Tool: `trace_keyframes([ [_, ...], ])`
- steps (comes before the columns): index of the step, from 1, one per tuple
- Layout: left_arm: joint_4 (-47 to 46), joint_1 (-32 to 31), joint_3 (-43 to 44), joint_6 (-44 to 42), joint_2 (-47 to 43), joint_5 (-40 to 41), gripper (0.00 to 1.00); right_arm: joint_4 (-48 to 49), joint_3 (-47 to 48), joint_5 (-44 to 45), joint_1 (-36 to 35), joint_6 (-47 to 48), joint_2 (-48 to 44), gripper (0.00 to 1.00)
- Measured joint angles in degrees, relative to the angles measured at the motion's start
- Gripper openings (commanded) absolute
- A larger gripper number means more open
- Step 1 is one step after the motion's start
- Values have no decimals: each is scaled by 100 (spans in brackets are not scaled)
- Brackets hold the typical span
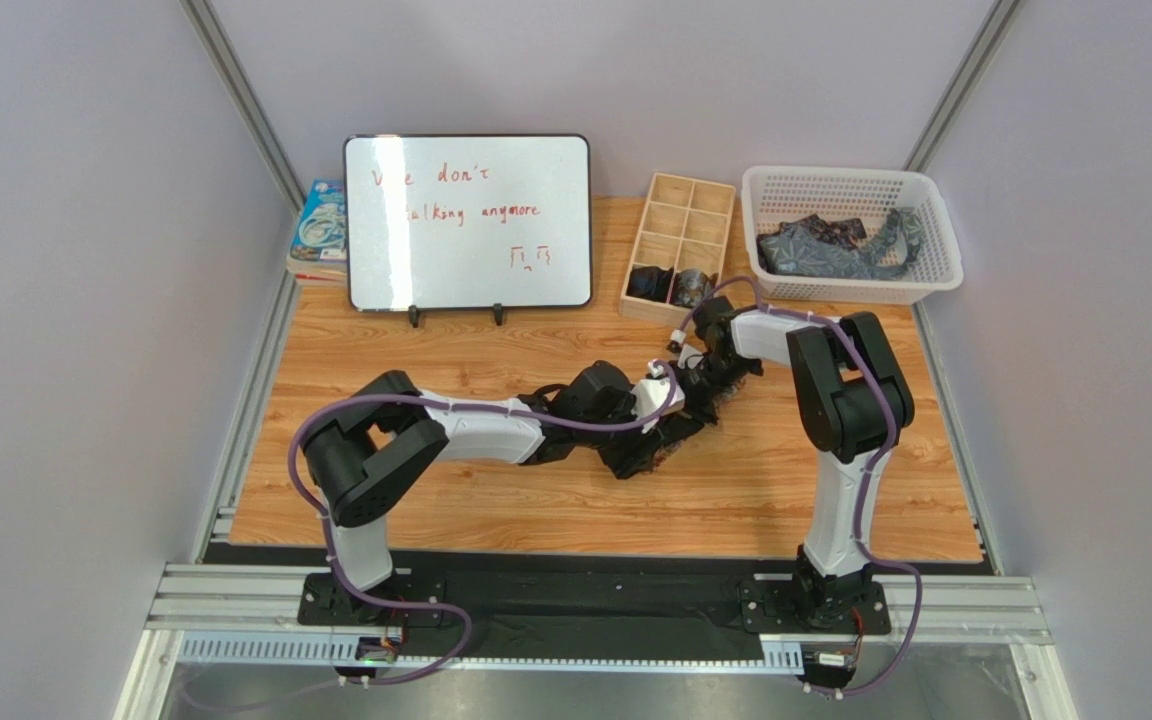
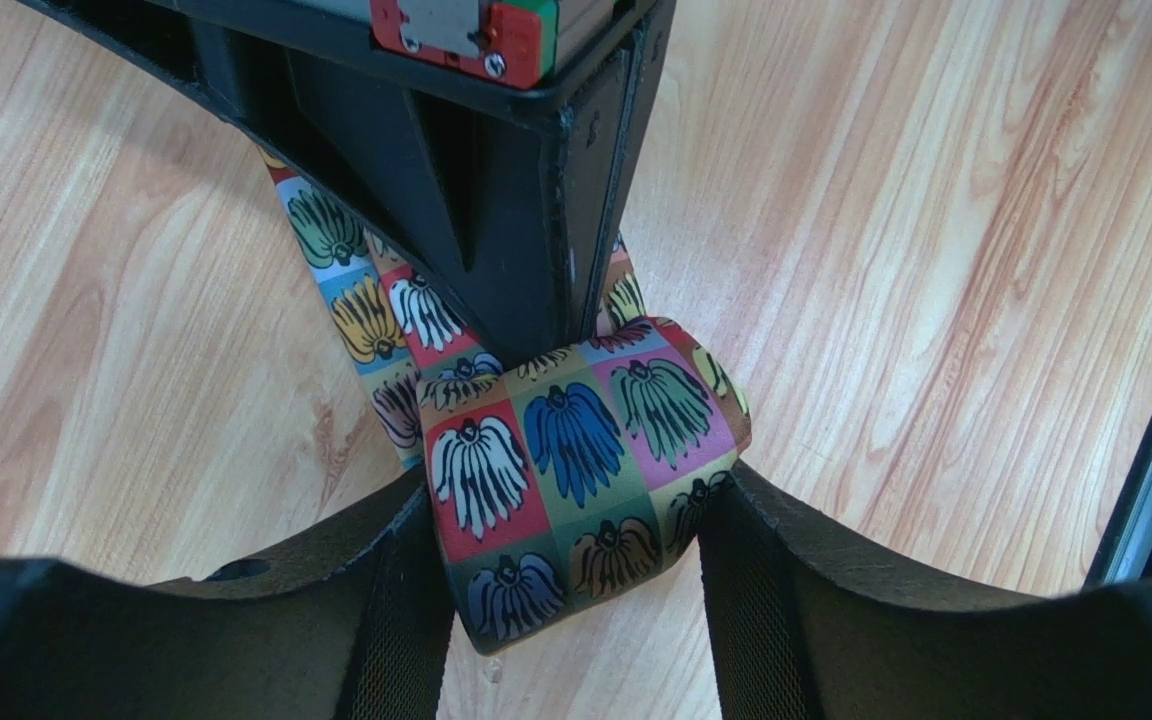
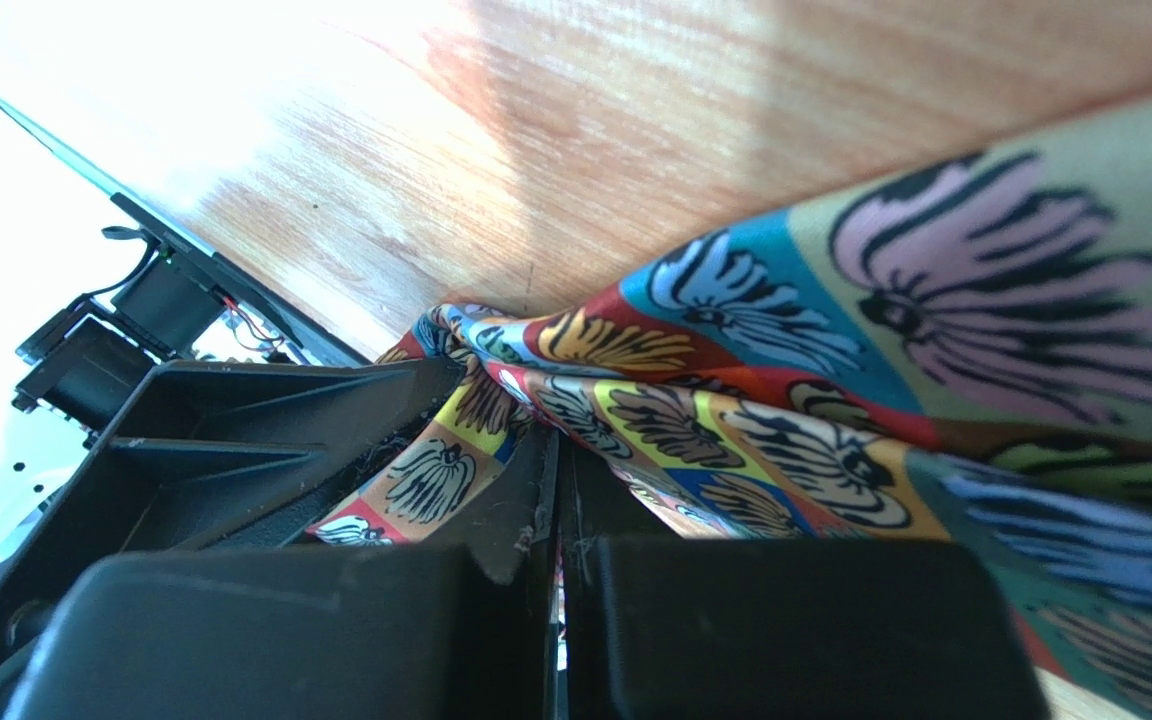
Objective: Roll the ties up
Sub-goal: Roll the tie at the center of the board.
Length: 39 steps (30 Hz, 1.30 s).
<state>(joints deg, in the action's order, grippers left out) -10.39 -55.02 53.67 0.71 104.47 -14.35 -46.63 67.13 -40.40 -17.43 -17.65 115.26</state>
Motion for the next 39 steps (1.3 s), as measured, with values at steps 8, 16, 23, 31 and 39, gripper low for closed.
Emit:
trace_keyframes([
  [8,509,59,280,-319,74,26,28,129,-4,-37,-79,-155,-7,0],
  [16,1958,160,990,-1751,225,-208,20,442,-50,-210,-245,-350,-7,0],
  [23,3108,208,1716,-2868,553,-450,17,540,-72,-345,-291,-282,-7,9],
  [31,3965,223,2636,-3309,1102,-640,17,308,-68,-280,35,160,-122,13],
  [39,4144,260,2800,-3364,1189,-695,15,153,-24,15,391,424,-216,12],
])
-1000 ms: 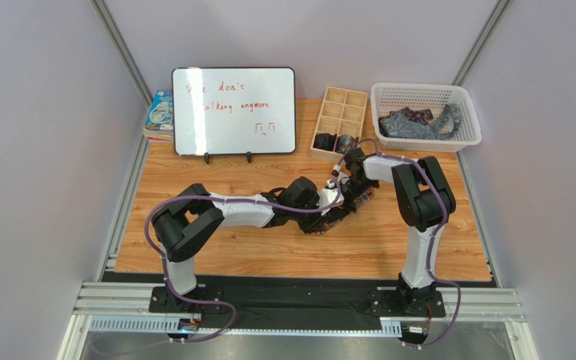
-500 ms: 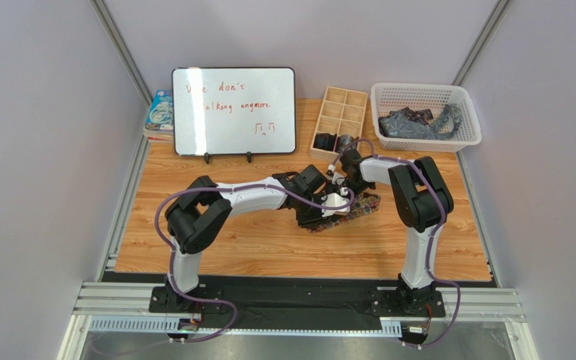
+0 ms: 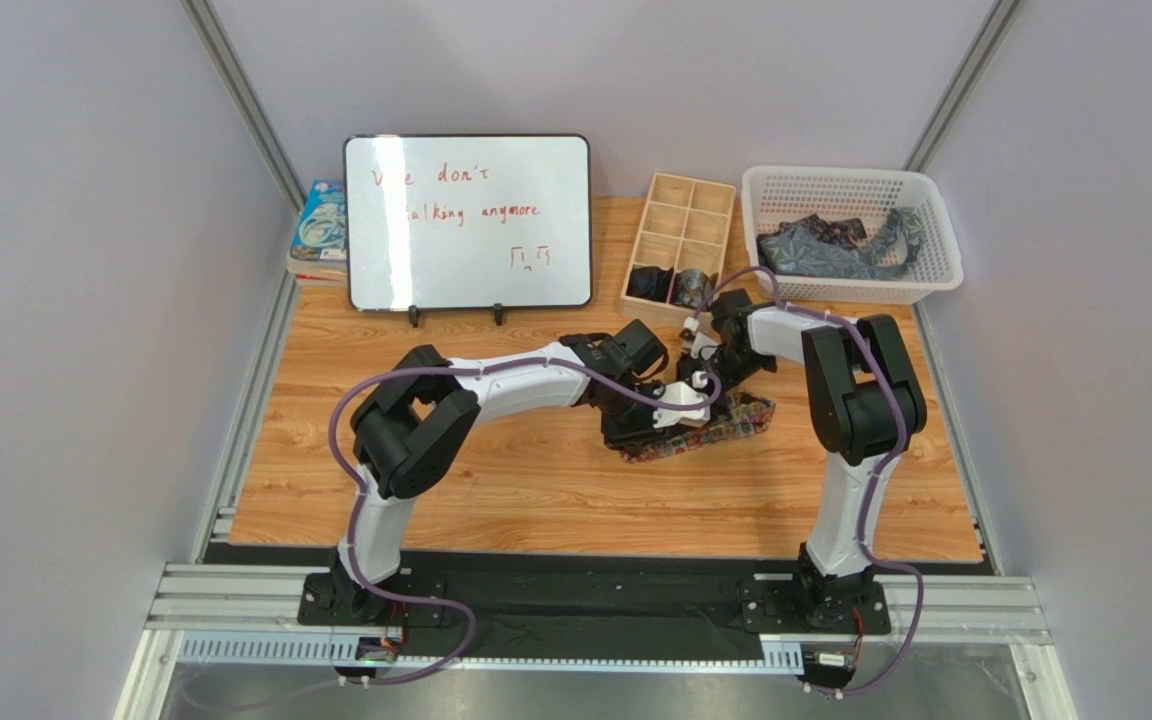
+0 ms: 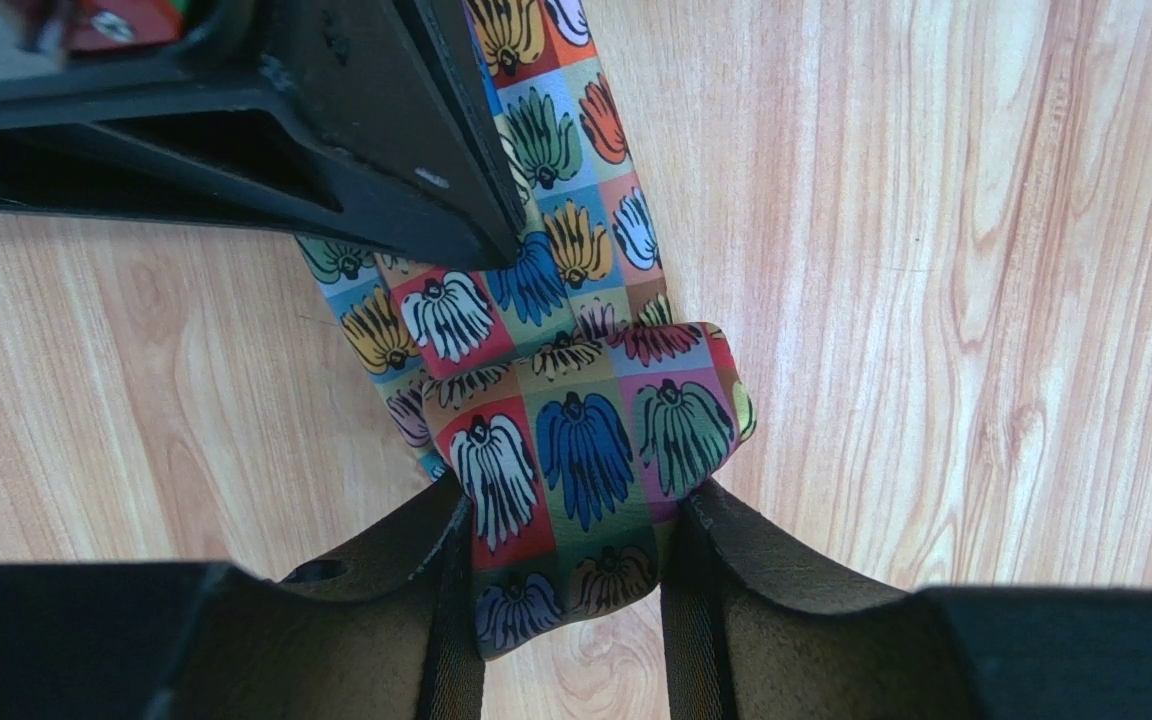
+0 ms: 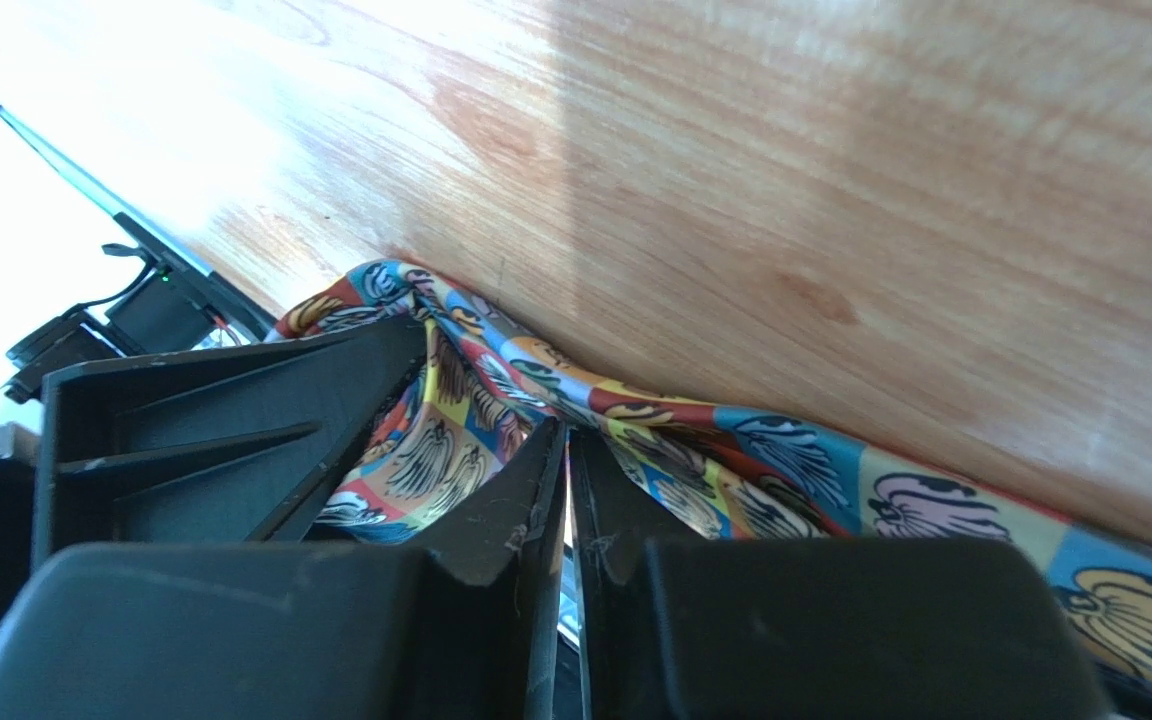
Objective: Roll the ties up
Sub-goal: Roll the tie at the center of the board.
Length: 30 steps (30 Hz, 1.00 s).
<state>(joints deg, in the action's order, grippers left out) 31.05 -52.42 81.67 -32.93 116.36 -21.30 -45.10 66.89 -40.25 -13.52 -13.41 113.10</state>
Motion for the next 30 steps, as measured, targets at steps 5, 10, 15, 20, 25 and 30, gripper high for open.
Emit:
trace_keyframes([
  [5,179,24,131,2,57,-22,15,0,-122,-44,-15,2,13,13],
  [10,452,52,254,0,98,-26,15,0,-271,-236,-61,20,11,14],
  [15,754,50,492,-4,234,-26,17,7,-310,-348,-81,20,2,18],
  [20,859,50,581,-22,282,-28,18,46,-299,-535,-26,-46,-114,38],
  [25,887,57,588,-35,286,-28,18,166,-306,-780,-11,-212,-352,41],
  [30,890,61,590,-46,286,-42,19,393,-531,-1047,-4,-358,-509,46],
])
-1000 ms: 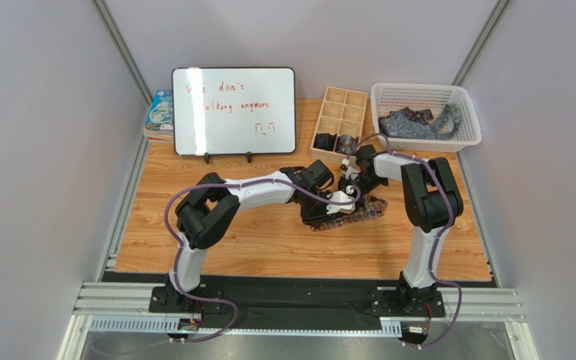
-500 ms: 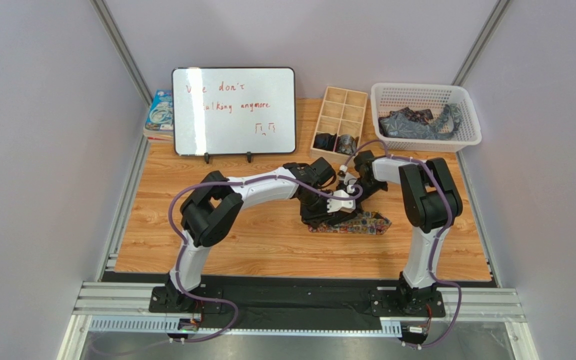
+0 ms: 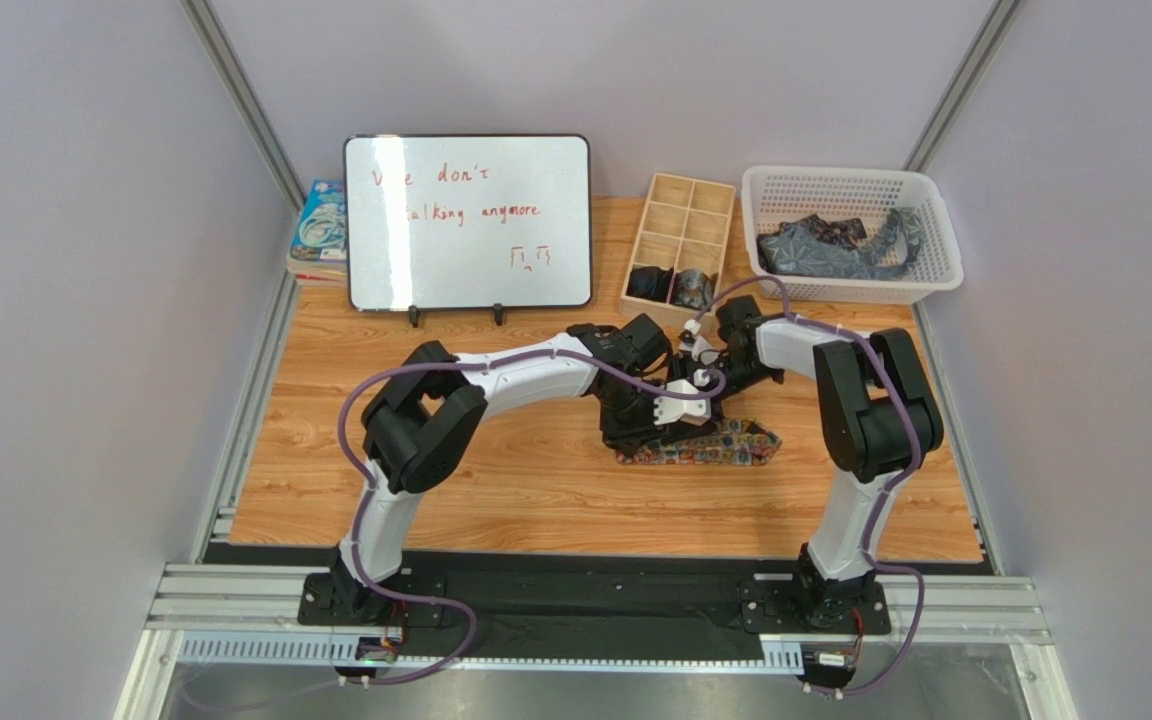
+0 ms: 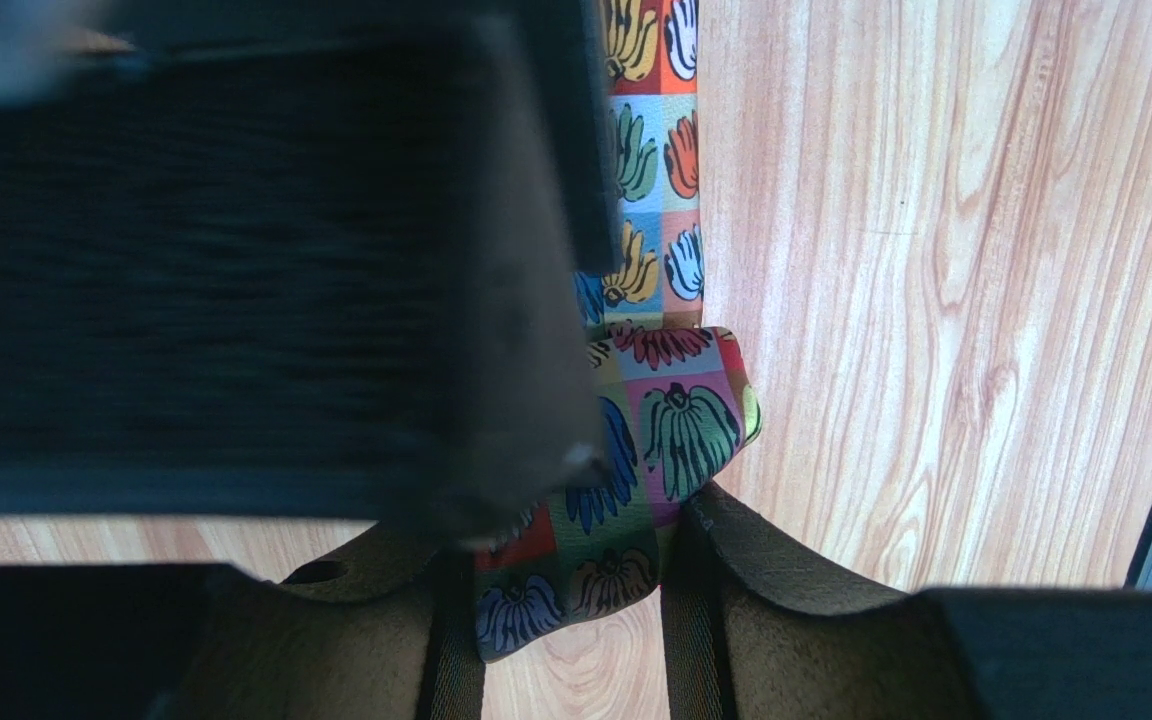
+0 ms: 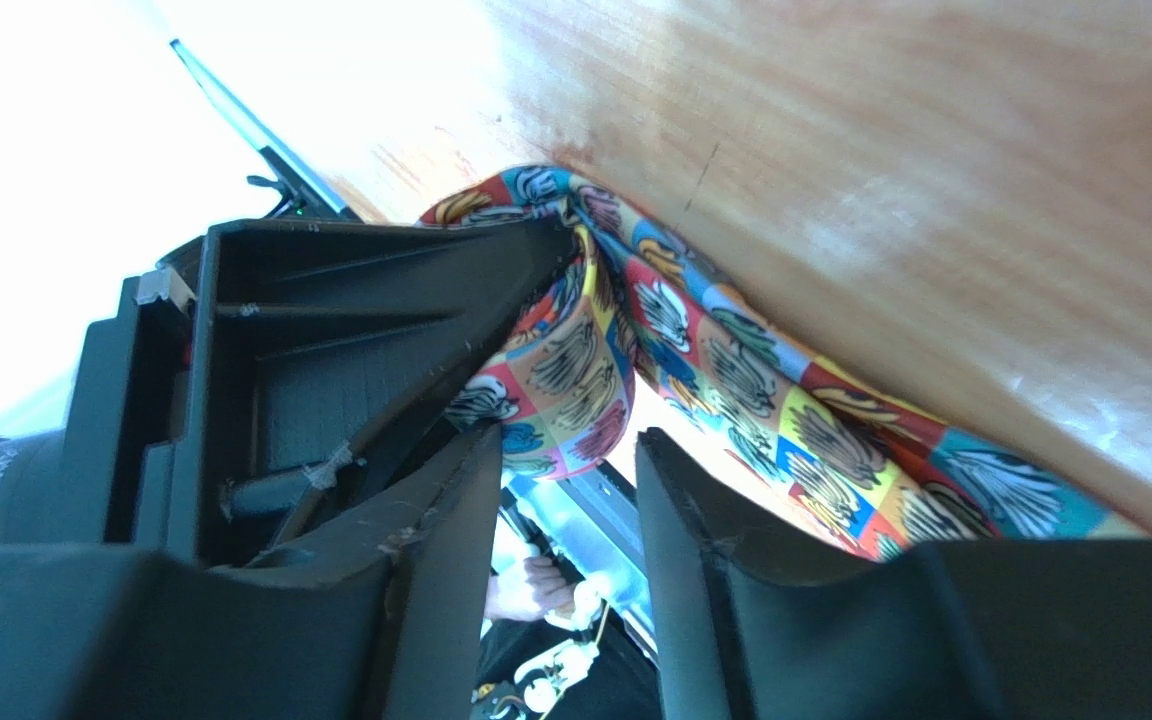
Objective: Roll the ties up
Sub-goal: Roll the tie at the center of the board.
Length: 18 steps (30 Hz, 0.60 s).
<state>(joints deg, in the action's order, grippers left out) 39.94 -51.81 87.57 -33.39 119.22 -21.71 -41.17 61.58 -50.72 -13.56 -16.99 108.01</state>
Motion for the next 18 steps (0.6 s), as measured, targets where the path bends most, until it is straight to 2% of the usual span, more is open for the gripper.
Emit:
trace_keyframes([
  [6,0,0,0,-2,0,-4,19,352,-289,-168,-35,-181,-140,46],
  [9,2,7,0,-13,0,-15,20,551,-328,-203,-70,-289,-140,41],
  [12,46,20,0,-24,0,-4,21,715,-345,-258,-131,-387,-131,29],
  [15,103,31,0,-52,-4,-4,25,817,-345,-313,-179,-448,-122,9],
  [18,127,50,-4,-85,-13,-13,32,846,-345,-339,-186,-466,-118,0],
])
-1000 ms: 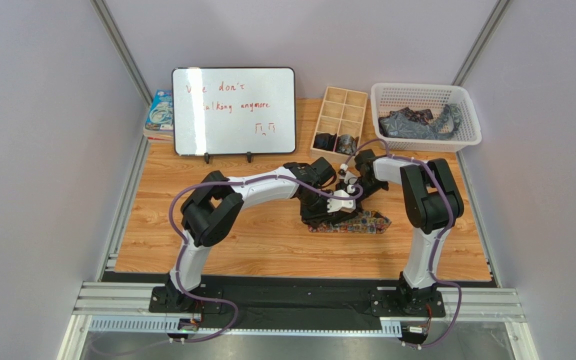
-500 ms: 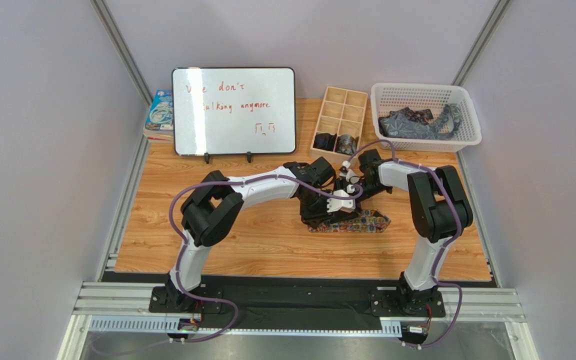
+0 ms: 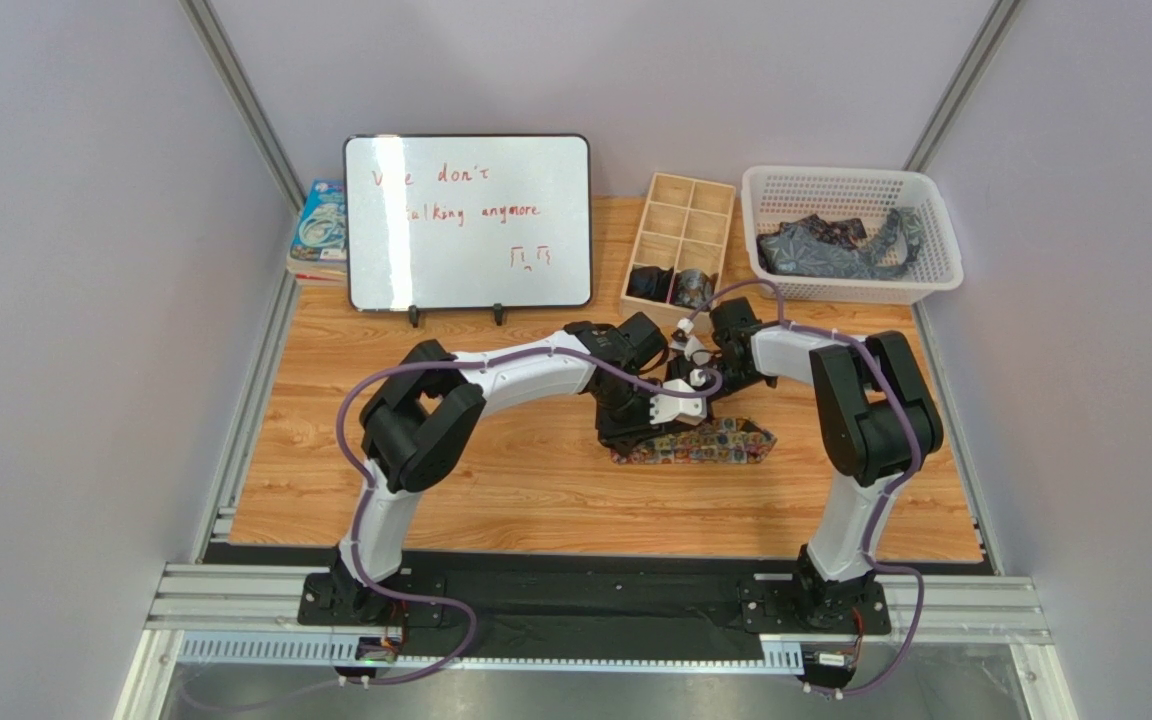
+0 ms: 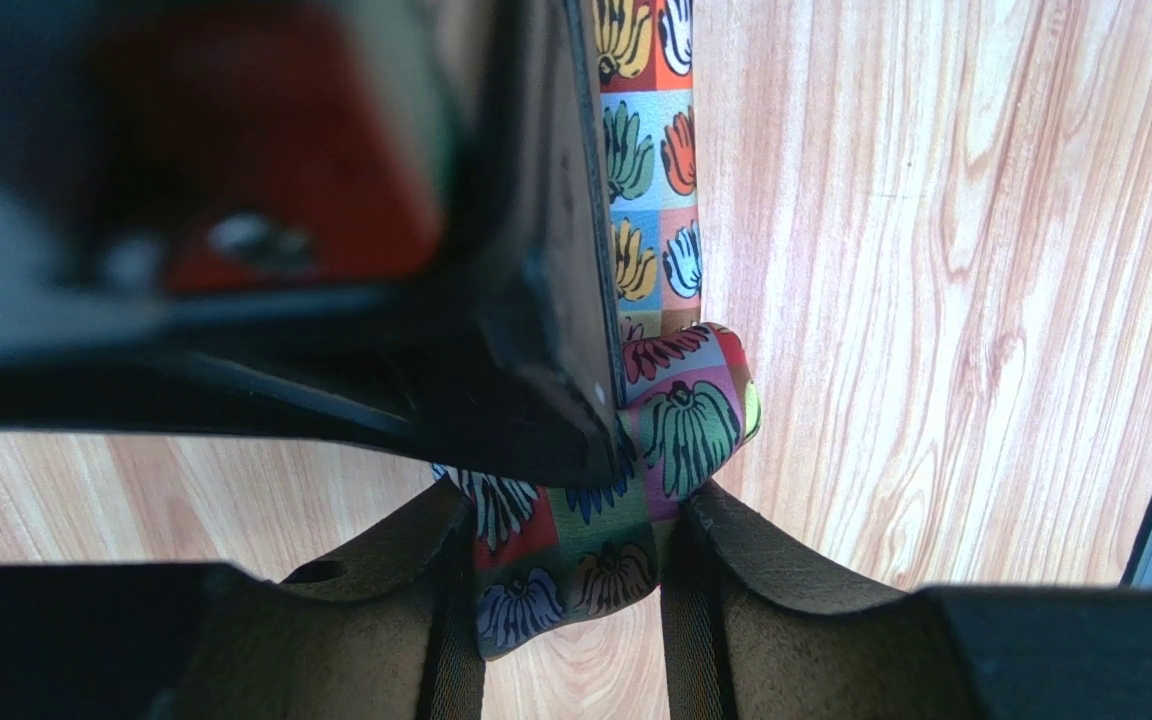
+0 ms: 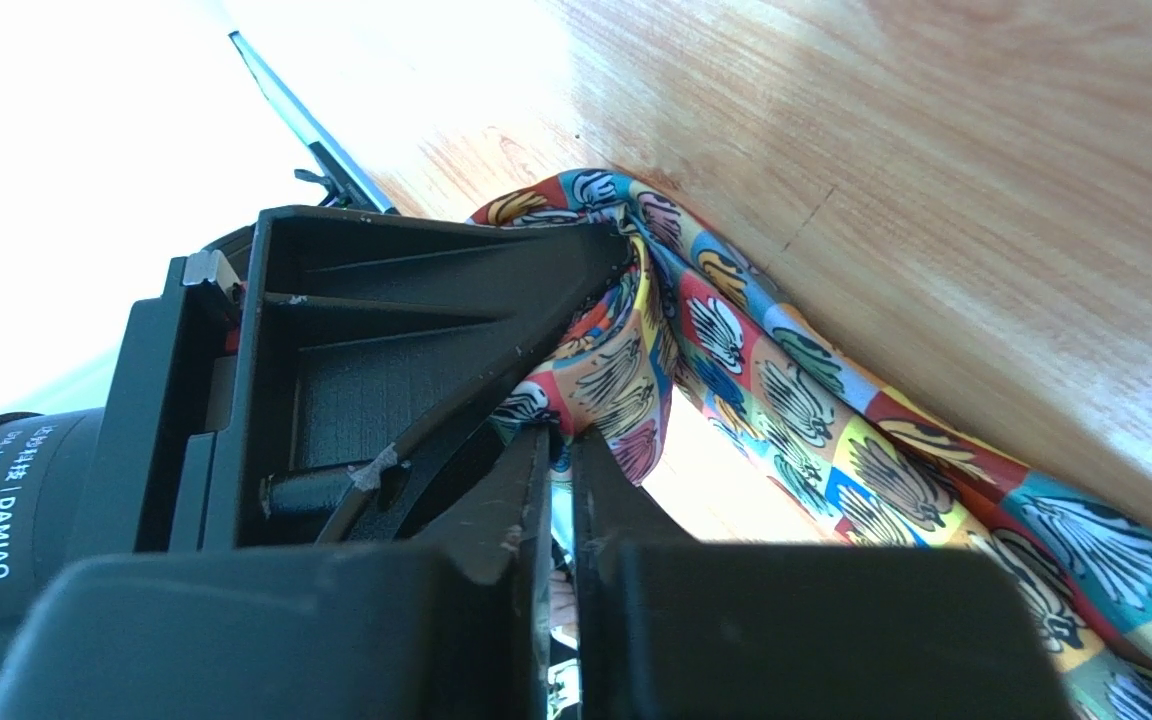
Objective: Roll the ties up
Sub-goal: Roll the tie at the center of the board.
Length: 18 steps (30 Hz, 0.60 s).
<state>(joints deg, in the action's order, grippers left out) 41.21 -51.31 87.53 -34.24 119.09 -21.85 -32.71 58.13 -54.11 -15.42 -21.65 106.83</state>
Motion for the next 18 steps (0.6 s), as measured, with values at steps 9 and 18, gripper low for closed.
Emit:
trace_keyframes([
  [9,-15,114,-83,-192,-55,-221,50,44,11,-81,2,-4,107,0],
  [18,-170,358,-592,-142,-435,-658,79,44,44,332,44,-2,293,0],
])
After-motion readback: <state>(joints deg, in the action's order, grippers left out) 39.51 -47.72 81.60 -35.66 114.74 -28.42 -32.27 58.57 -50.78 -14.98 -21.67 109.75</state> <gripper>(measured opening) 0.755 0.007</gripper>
